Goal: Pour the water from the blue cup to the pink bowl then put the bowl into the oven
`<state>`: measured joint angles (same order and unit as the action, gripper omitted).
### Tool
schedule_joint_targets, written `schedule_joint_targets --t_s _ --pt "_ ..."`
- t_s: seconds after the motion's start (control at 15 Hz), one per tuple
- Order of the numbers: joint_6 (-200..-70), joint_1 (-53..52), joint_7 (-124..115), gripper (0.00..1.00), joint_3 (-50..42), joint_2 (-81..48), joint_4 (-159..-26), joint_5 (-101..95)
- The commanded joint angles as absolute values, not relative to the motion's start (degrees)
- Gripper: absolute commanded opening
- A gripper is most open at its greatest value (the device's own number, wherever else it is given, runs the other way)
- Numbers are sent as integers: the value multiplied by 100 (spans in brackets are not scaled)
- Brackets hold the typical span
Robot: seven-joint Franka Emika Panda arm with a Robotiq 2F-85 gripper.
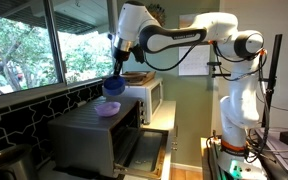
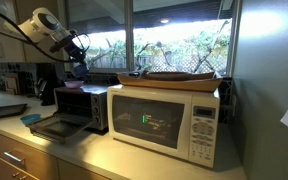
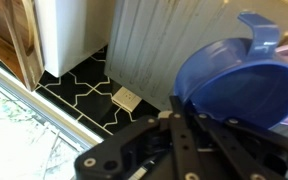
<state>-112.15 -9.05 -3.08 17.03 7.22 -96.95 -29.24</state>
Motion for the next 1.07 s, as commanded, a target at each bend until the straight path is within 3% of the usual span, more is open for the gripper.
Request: schedule_joint_targets --t_s 0.0,1.0 --pt "-11034 -1045 -618 1 1793 489 -9474 -3444" --pt "-11088 -1334 -803 1 1780 258 -9351 -4209"
